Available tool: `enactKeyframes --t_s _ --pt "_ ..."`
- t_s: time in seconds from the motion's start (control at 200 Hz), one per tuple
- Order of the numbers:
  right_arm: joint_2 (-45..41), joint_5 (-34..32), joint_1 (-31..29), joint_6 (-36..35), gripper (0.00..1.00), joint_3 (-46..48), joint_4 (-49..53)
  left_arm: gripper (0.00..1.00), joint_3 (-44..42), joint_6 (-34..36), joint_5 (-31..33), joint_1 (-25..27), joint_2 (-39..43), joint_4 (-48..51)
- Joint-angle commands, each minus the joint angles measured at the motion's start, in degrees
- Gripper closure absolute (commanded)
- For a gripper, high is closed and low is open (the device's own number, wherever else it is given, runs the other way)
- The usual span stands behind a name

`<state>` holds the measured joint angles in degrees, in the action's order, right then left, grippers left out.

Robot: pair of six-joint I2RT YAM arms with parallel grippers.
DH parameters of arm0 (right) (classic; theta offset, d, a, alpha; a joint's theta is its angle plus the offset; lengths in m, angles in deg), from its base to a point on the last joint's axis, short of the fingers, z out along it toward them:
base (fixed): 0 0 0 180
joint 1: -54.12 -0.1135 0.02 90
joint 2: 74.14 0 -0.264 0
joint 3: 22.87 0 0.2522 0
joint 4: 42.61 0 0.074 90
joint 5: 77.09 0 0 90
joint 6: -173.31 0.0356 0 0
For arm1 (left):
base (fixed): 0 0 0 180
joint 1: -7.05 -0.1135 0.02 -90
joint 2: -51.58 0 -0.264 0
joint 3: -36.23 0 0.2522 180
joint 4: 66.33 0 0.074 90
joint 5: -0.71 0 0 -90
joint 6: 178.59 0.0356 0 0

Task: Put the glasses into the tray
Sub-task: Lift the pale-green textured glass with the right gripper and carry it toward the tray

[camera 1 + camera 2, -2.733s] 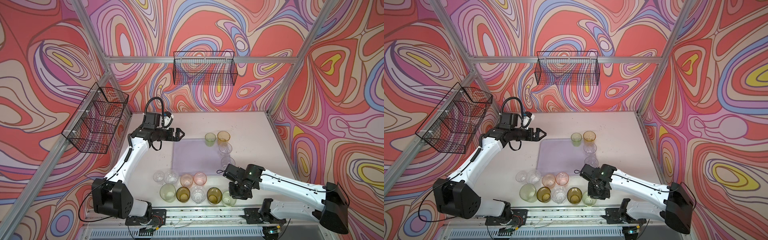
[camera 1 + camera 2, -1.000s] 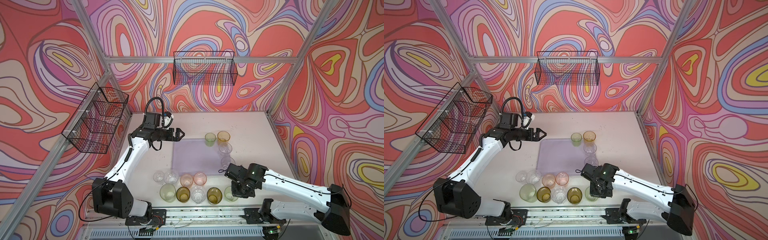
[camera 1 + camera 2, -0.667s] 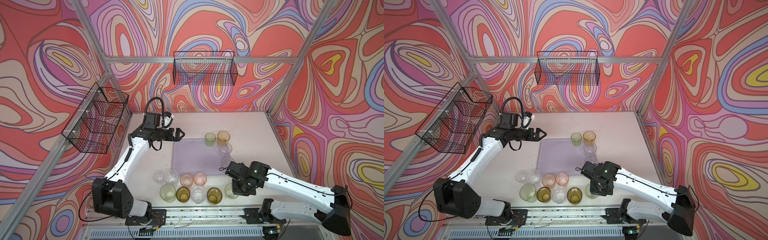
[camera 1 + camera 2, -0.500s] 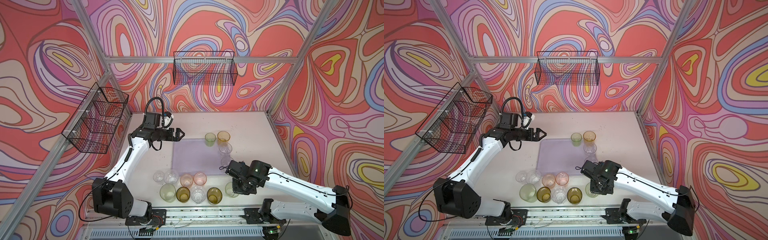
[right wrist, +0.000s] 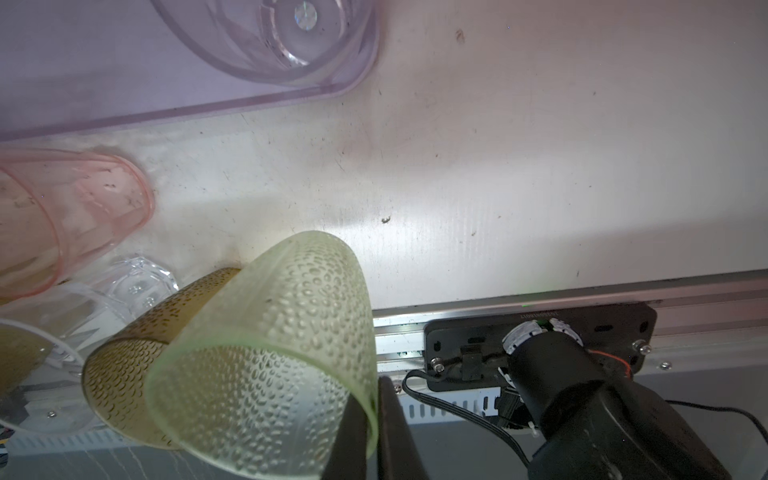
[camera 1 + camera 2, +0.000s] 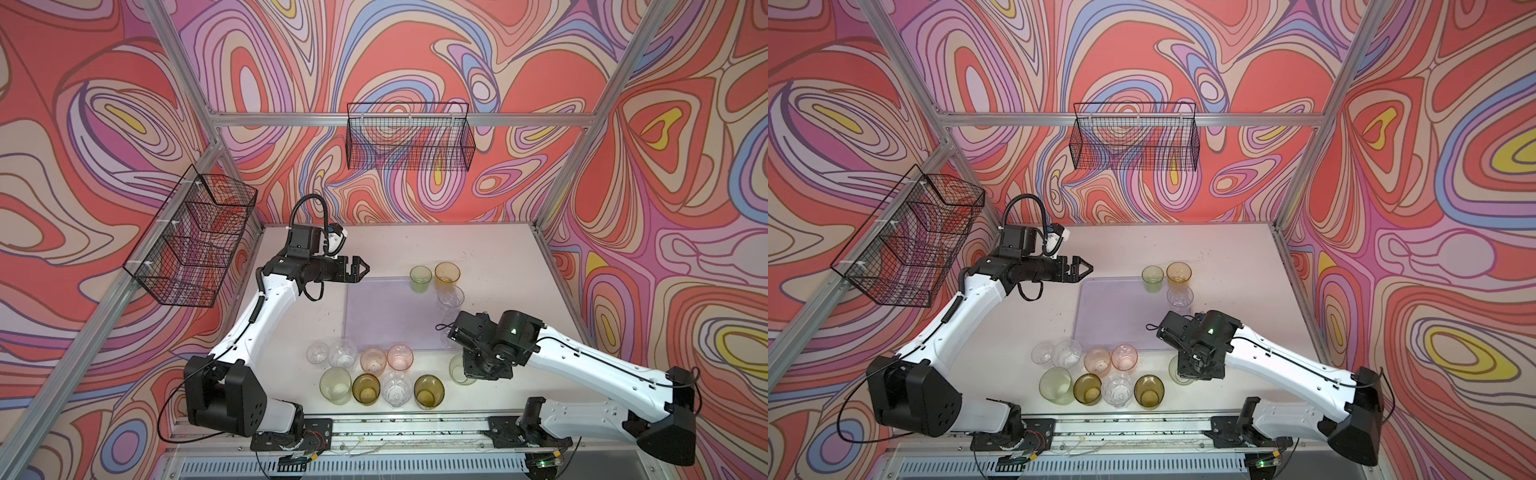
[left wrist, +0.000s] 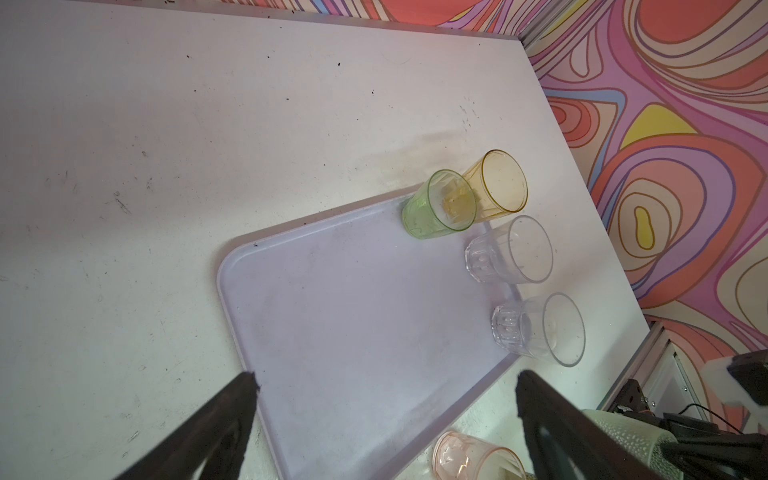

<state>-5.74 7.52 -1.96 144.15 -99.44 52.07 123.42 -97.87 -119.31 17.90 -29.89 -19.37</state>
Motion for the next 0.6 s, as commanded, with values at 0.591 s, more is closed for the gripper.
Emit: enactKeyframes --t_s 0.591 --pt "7.58 -4.53 0.95 -5.01 1.0 -14.72 5.38 0.0 -0.3 -0.32 -0.82 0.13 -0.16 -0.58"
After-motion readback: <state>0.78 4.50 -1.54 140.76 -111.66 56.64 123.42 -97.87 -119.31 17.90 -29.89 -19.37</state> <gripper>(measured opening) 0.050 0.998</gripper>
